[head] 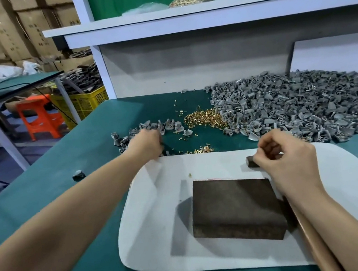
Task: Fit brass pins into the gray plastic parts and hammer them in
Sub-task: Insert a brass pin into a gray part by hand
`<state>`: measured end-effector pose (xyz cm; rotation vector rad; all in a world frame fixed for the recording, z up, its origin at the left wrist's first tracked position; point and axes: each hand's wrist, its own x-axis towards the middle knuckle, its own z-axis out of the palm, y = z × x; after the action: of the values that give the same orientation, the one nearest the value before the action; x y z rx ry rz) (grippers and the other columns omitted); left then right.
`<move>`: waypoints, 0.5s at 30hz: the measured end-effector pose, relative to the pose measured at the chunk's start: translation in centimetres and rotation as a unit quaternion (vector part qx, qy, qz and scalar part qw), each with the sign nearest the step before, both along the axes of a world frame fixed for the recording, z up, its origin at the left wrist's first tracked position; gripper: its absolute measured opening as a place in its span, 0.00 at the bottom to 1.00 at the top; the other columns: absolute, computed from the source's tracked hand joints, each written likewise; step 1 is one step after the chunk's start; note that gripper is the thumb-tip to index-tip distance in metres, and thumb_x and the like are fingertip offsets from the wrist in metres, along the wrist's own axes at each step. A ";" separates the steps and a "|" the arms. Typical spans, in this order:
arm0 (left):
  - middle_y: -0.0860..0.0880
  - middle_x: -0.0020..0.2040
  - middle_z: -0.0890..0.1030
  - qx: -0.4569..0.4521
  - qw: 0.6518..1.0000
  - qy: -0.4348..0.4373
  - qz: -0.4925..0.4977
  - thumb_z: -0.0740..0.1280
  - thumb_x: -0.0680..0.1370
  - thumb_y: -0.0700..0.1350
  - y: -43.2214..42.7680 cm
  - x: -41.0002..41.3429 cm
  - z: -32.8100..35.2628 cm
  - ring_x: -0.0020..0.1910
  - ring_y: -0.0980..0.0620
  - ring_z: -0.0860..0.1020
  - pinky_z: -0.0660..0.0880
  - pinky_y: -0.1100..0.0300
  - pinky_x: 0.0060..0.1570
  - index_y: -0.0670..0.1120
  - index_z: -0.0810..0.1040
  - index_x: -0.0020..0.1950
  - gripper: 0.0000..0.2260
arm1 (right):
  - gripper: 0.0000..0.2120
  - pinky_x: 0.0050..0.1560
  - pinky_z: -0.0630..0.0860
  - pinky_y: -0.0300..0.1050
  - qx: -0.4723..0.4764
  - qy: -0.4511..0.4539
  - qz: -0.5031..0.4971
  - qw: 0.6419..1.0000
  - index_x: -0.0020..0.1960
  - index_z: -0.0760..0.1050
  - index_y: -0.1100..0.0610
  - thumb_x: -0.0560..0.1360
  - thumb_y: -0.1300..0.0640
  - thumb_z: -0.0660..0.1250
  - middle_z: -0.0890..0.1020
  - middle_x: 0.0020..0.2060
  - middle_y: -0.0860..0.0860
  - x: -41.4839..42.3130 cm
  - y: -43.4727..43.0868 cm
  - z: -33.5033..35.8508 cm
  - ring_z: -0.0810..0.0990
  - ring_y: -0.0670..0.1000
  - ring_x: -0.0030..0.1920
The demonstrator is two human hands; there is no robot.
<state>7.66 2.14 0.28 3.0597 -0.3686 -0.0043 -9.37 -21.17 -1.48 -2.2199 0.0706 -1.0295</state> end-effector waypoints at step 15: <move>0.45 0.40 0.81 -0.539 0.833 -0.012 -0.123 0.64 0.77 0.31 -4.4 -12.6 -0.3 0.35 0.53 0.81 0.77 0.64 0.36 0.45 0.79 0.48 0.10 | 0.11 0.35 0.80 0.50 0.154 0.070 0.179 0.969 0.38 0.76 0.53 0.70 0.68 0.69 0.80 0.30 0.50 -1.6 2.7 1.3 0.81 0.54 0.31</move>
<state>-4.94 -2.28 0.01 1.8772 -0.5250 0.1697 -10.98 -18.49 -0.22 -1.9260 -0.1001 -0.6175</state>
